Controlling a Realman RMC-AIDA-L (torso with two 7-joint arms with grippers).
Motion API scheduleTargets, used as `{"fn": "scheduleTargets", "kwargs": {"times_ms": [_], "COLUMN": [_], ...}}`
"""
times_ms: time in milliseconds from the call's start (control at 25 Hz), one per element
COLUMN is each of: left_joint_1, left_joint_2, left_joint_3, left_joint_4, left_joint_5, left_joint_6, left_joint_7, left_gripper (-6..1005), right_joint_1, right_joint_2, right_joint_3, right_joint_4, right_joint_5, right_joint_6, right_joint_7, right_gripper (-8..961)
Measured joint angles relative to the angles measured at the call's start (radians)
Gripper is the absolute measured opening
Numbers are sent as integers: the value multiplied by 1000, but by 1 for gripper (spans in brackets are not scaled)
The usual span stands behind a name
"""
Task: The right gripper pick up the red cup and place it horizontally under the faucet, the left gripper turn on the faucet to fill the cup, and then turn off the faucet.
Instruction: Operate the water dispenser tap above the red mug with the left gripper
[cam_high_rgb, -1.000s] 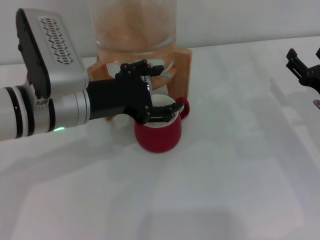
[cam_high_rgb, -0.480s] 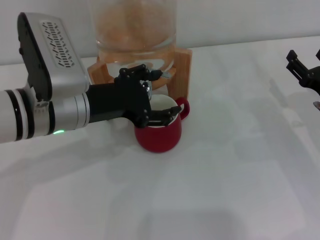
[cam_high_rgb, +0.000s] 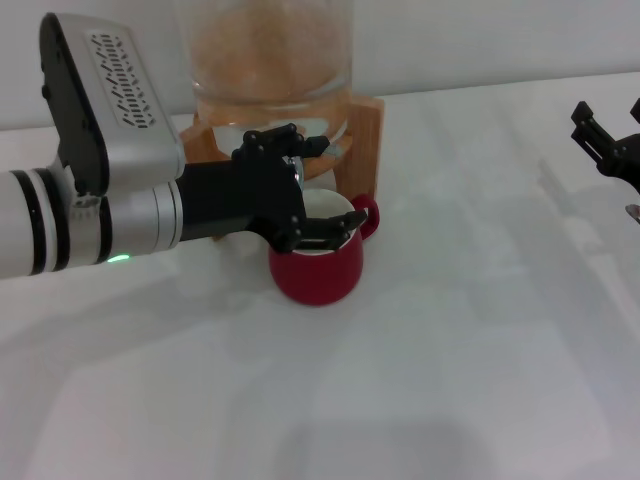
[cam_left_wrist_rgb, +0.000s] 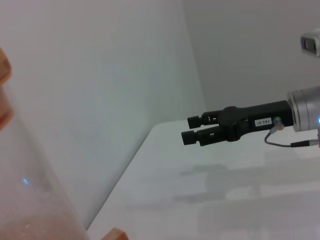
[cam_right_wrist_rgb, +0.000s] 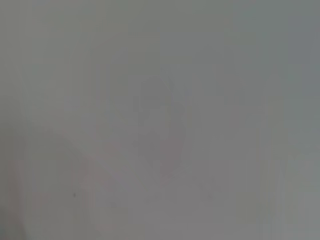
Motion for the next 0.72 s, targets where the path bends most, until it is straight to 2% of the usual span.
{"fn": "scheduleTargets", "kwargs": {"times_ms": [320,720], "left_joint_1": [37,43], "left_joint_2": [-1,0], "left_joint_3": [-2,-6], "left_joint_4": [79,94], "left_joint_5": [36,61], "left_joint_6": [32,51], "left_joint_7": [-40,-51], "left_gripper": [875,875], "right_joint_1": [-16,-27], "right_joint_2": [1,1], "right_joint_3": [-24,-39], "right_joint_4": [-1,-2], "right_joint_5": [-1,-2], "right_joint_6": [-26,-41], "right_joint_7": [18,35], "right_gripper": [845,845]}}
